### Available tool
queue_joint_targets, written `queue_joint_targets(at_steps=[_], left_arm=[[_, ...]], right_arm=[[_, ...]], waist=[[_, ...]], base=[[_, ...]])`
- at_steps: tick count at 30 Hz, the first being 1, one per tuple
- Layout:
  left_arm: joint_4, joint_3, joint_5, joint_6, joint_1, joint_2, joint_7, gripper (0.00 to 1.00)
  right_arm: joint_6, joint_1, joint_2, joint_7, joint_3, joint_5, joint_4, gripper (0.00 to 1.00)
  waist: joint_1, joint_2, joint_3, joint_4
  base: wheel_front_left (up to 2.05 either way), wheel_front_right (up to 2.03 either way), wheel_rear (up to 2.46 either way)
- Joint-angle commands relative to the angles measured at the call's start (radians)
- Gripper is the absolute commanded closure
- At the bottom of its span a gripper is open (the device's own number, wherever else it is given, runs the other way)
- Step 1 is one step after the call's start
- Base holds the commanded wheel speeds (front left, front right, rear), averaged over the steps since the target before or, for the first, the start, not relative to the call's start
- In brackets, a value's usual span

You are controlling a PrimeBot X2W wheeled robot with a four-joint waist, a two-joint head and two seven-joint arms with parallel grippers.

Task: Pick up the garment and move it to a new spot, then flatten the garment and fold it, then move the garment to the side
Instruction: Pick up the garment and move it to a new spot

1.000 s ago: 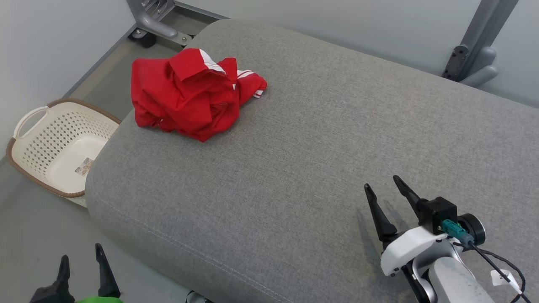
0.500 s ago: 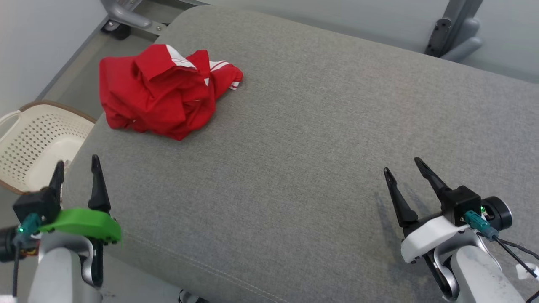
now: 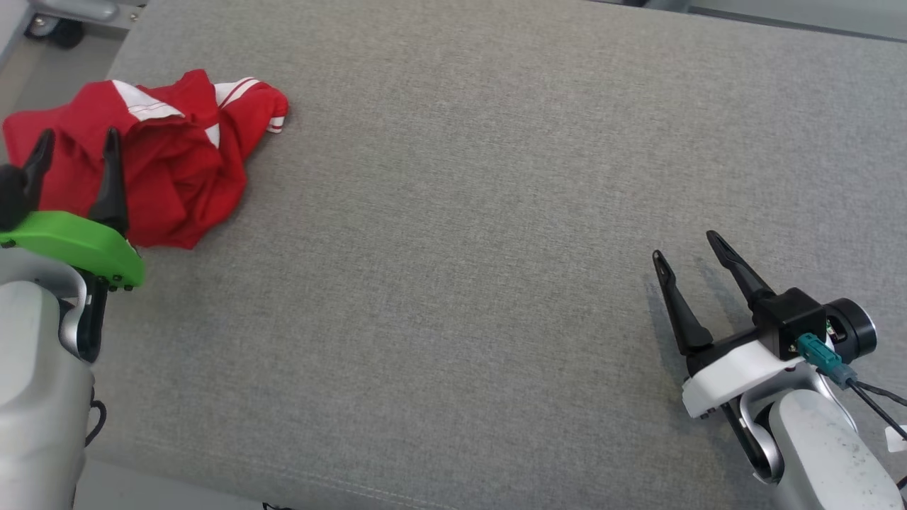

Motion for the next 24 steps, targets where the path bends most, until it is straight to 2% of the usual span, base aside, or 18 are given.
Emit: queue_joint_targets(at_steps=[1,8,14,15,16,17,21,24], left_arm=[[0.018,-0.031,-0.025,0.001,-0.031,0.019,0.016,0.00],[0.150,-0.081,-0.096,0.001,-0.097,0.080,0.103,0.00],[0.281,-0.074,-0.135,0.005,-0.128,0.056,0.177,0.00],[0.293,-0.074,-0.135,0.005,-0.133,0.052,0.173,0.35],[0.304,-0.076,-0.131,0.008,-0.136,0.049,0.168,0.86],[0.315,-0.075,-0.133,0.014,-0.138,0.044,0.166,1.00],[0.343,-0.085,-0.118,0.023,-0.160,0.058,0.144,1.00],[0.322,-0.107,-0.090,0.031,-0.198,0.074,0.082,1.00]], right_arm=[[-0.001,-0.005,-0.002,-0.003,-0.001,0.007,0.002,0.00],[-0.001,-0.026,-0.002,-0.003,0.016,0.011,0.011,0.00],[-0.001,-0.042,-0.012,-0.003,0.012,0.020,0.022,0.00],[-0.001,-0.044,-0.013,-0.003,0.010,0.020,0.021,0.00],[-0.001,-0.042,-0.012,-0.003,0.006,0.022,0.021,0.00],[-0.001,-0.040,-0.012,-0.003,0.003,0.022,0.021,0.00],[-0.001,-0.034,0.003,-0.003,-0.008,0.021,0.026,0.00],[-0.001,-0.029,0.020,-0.003,-0.013,0.029,0.032,0.00]], waist=[[0.0000,0.0086,0.048,-0.058],[0.0000,0.0086,0.071,-0.114],[0.0000,0.0086,0.097,-0.155],[0.0000,0.0086,0.101,-0.158],[0.0000,0.0086,0.104,-0.159],[0.0000,0.0086,0.105,-0.160],[0.0000,0.0086,0.094,-0.161],[0.0000,0.0086,0.068,-0.153]], base=[[0.00,0.00,0.00],[0.00,0.00,0.00],[0.00,0.00,0.00],[0.00,0.00,0.00],[0.00,0.00,0.00],[0.00,0.00,0.00],[0.00,0.00,0.00],[0.00,0.00,0.00]])
